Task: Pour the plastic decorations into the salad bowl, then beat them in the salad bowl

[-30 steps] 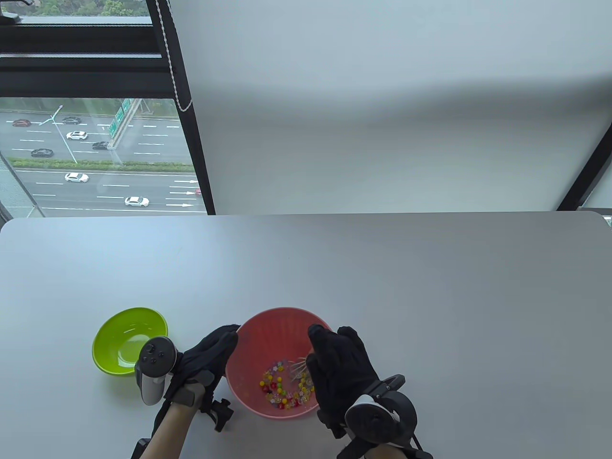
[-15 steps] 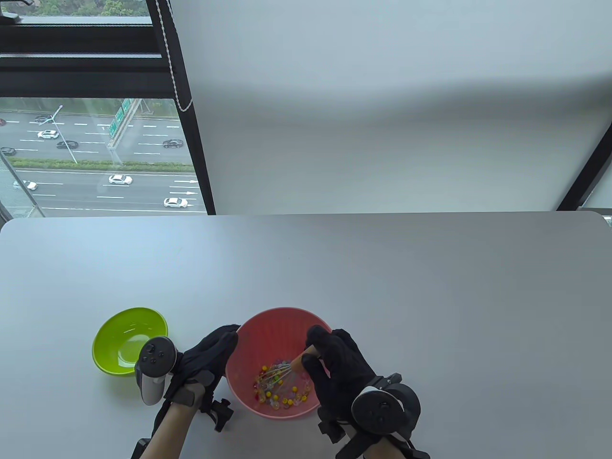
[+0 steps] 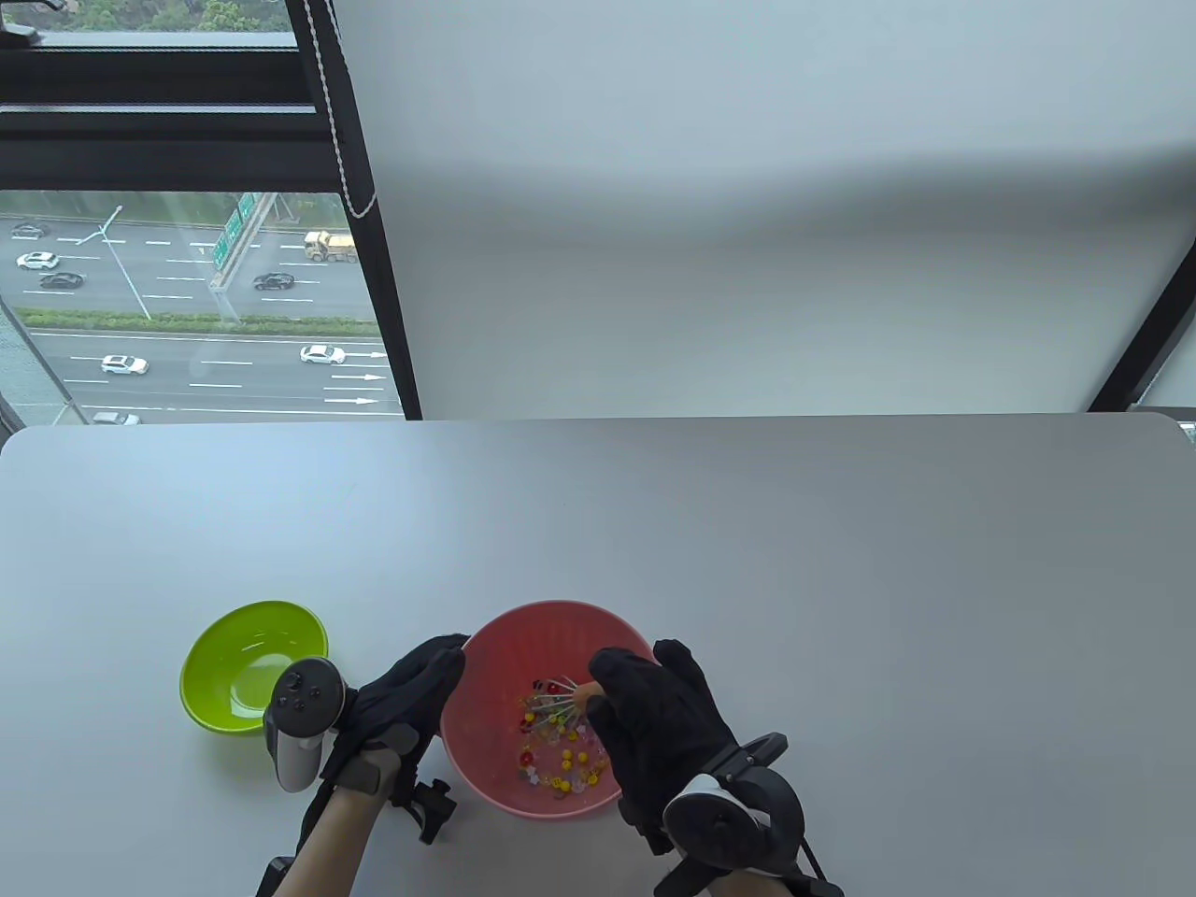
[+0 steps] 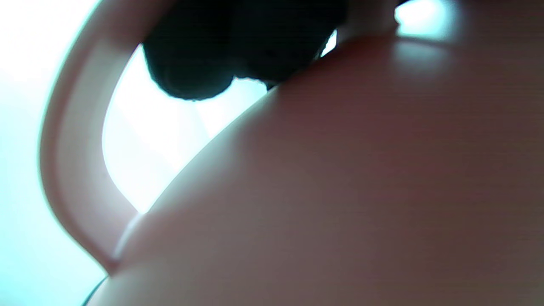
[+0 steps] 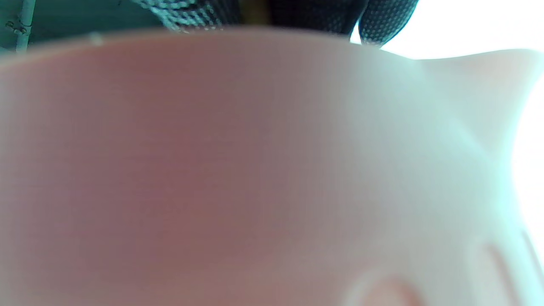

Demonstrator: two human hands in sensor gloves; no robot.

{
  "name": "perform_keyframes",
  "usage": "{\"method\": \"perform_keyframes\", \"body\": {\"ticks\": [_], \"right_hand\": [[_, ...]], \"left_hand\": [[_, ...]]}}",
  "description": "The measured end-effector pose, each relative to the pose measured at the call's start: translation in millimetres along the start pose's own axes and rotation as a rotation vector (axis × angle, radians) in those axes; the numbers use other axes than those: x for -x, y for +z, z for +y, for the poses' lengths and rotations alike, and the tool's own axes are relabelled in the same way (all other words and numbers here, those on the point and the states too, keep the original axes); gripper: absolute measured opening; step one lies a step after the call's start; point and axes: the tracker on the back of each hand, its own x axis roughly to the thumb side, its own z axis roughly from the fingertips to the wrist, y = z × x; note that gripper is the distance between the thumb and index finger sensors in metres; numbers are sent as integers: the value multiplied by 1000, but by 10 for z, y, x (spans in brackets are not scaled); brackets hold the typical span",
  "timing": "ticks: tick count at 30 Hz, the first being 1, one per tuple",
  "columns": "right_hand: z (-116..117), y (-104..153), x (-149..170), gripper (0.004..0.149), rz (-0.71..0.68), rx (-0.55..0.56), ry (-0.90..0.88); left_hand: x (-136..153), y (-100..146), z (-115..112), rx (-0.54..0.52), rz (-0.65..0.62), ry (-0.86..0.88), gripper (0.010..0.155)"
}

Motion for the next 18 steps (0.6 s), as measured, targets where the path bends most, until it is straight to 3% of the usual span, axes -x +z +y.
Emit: {"method": "perform_keyframes", "body": {"ticks": [10,18], "right_hand": [[-37,0,-15,54,-40,21,81],[-93,-7,30,52,-9,45,37]], "left_hand": [[0,0,0,0,0,0,67],[0,0,0,0,0,0,67]]}}
